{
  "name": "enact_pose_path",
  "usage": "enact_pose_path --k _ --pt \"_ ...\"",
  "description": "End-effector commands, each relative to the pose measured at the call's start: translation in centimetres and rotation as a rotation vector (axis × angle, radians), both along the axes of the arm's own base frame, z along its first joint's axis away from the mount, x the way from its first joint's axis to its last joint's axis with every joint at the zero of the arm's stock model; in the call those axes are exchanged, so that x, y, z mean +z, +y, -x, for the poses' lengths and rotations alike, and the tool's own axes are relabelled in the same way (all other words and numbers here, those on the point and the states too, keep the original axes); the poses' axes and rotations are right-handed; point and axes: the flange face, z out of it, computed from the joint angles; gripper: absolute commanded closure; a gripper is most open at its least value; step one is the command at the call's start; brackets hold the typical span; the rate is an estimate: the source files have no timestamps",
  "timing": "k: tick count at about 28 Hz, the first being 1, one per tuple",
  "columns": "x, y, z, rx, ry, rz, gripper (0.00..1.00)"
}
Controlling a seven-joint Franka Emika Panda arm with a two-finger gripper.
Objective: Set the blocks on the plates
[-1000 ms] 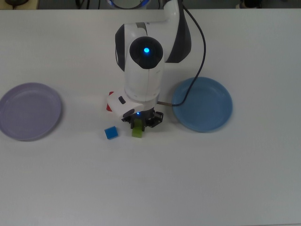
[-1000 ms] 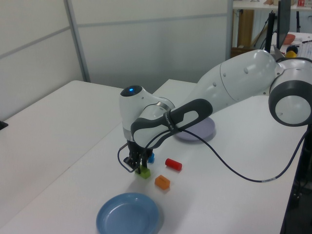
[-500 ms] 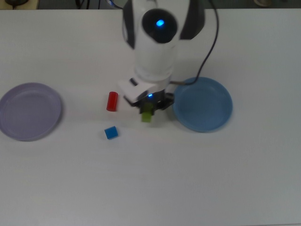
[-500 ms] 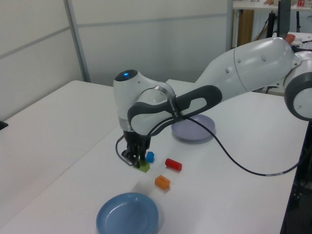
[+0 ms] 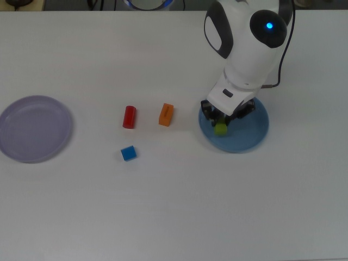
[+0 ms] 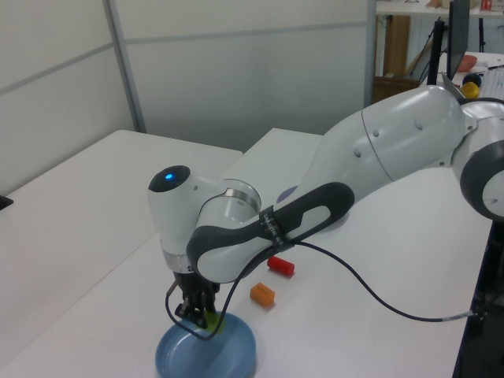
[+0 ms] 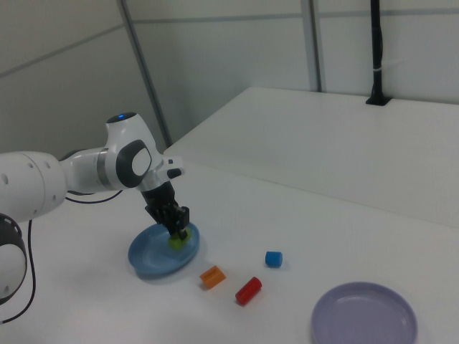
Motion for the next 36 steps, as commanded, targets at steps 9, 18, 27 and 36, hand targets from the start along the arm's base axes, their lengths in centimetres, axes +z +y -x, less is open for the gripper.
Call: enact_pose_path --k 9,18,27,36 --pt "-1.7 0.9 -1.7 0.019 -0.112 -0.047 0.44" --pt "0.2 -0.8 -1.4 0.001 -0.074 -0.022 0.0" --pt "2.6 -8.6 -1.8 -0.116 0.004 0.02 0.0" --pt "0.4 -14.8 0.3 -0.249 0.21 0.015 0.0"
